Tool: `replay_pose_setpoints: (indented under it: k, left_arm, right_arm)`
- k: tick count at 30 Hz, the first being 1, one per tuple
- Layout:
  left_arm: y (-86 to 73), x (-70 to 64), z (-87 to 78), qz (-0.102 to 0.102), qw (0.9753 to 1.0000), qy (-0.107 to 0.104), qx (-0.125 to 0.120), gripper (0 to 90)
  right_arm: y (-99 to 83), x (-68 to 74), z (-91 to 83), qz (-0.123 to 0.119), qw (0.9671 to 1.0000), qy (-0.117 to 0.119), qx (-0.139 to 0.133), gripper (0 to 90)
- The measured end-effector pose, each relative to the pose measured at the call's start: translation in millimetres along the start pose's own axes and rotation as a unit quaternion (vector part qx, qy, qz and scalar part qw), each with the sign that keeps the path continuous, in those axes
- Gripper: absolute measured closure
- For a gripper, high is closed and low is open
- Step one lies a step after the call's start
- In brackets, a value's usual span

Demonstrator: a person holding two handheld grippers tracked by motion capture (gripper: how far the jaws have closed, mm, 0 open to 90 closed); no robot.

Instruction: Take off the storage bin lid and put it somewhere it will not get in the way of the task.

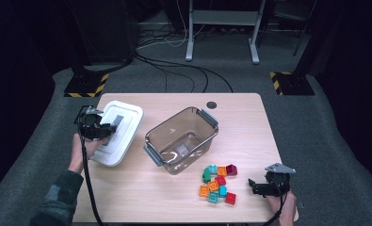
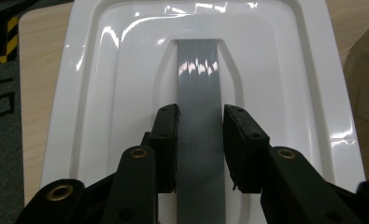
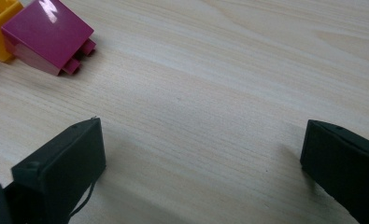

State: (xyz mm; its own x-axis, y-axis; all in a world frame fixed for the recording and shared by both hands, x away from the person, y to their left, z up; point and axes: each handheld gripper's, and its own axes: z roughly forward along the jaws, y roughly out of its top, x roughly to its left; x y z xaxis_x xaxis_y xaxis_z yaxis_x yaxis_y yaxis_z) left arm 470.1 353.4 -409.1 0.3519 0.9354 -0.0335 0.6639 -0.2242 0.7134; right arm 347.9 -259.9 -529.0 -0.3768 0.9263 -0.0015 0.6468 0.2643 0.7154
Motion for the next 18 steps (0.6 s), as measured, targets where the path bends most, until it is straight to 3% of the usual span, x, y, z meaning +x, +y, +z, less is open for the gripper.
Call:
replay_pose_setpoints:
  k: [11, 18]
  left_arm:
    - [-24.1, 16.3, 26.8, -0.030, 0.9988, 0.008, 0.038, 66.5]
    - [-38.8, 23.7, 44.4, -0.051, 0.9968, 0.014, 0.060, 66.5]
  right_arm:
    - [0.0, 0.0, 0.0, 0.001, 1.0000, -0.001, 0.000, 0.0]
    - [0.0, 0.0, -0.1, 0.001, 1.0000, -0.001, 0.000, 0.0]
